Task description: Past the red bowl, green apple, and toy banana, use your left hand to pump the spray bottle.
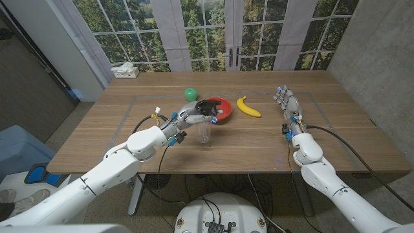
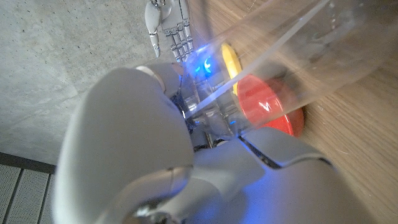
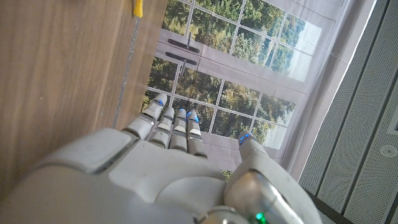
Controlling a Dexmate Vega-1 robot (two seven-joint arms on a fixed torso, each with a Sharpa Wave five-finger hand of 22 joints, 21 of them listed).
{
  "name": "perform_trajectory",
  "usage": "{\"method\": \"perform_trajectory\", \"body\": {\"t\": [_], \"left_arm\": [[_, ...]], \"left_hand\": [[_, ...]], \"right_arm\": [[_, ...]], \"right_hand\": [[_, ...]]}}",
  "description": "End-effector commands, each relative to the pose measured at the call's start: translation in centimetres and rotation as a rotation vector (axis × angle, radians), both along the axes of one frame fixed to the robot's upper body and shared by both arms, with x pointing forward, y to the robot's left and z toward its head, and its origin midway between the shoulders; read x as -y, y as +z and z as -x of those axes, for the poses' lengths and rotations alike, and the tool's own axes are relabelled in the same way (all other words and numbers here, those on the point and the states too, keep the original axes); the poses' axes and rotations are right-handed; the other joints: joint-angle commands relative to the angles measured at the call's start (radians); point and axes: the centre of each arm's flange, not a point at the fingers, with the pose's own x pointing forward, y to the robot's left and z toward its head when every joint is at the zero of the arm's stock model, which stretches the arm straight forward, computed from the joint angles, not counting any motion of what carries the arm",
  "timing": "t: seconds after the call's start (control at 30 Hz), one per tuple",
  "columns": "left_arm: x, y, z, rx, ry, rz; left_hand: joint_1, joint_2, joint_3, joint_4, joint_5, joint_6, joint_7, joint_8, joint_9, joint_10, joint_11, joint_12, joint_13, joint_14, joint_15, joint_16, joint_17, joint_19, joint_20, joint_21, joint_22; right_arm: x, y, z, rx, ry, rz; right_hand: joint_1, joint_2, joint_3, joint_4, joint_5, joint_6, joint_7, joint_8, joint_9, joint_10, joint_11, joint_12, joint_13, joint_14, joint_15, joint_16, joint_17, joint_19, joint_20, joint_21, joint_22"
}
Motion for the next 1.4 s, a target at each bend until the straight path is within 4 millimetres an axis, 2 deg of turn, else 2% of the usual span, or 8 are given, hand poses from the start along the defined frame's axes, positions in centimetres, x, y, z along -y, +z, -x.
{"method": "perform_trajectory", "body": {"t": [0.03, 0.6, 1.4], "left_arm": [[-1.5, 0.3, 1.0, 0.022, 0.035, -0.001], [-3.9, 0.9, 1.0, 0.036, 0.107, 0.010], [-6.3, 3.8, -2.4, 0.056, 0.148, -0.019]], "left_hand": [[0.244, 0.234, -0.004, 0.003, 0.004, 0.017, 0.002, 0.004, 0.007, 0.012, -0.003, 0.006, -0.002, 0.011, -0.142, 0.095, 0.441, 0.006, -0.002, 0.006, 0.003], [0.251, 0.234, -0.008, 0.003, 0.005, 0.019, 0.002, 0.000, 0.018, 0.013, -0.003, 0.016, -0.003, 0.008, -0.141, 0.109, 0.430, 0.005, -0.001, 0.009, 0.002], [0.255, 0.233, -0.014, 0.008, 0.006, 0.028, 0.002, -0.004, 0.035, 0.013, -0.004, 0.026, -0.014, 0.002, -0.140, 0.136, 0.418, 0.004, 0.005, 0.012, 0.000]], "right_arm": [[-0.8, 0.6, -0.2, 0.018, 0.003, 0.011], [-1.3, 0.9, -1.0, 0.022, 0.014, 0.003], [-1.9, 1.3, -1.4, 0.029, 0.012, 0.001]], "right_hand": [[-0.002, 0.011, 0.000, -0.003, 0.000, 0.011, -0.002, 0.004, 0.002, 0.010, -0.004, -0.001, 0.000, 0.004, -0.001, 0.003, 0.001, 0.008, 0.006, -0.005, 0.005], [-0.002, 0.011, 0.001, -0.006, 0.000, 0.010, -0.003, 0.003, 0.002, 0.011, -0.006, -0.001, 0.000, 0.004, -0.003, 0.003, 0.000, 0.010, 0.005, -0.009, 0.005], [-0.002, 0.012, 0.004, -0.008, 0.000, 0.011, -0.002, 0.003, 0.002, 0.011, -0.005, -0.001, 0.000, 0.004, -0.003, 0.003, -0.002, 0.013, 0.004, -0.015, 0.005]]}}
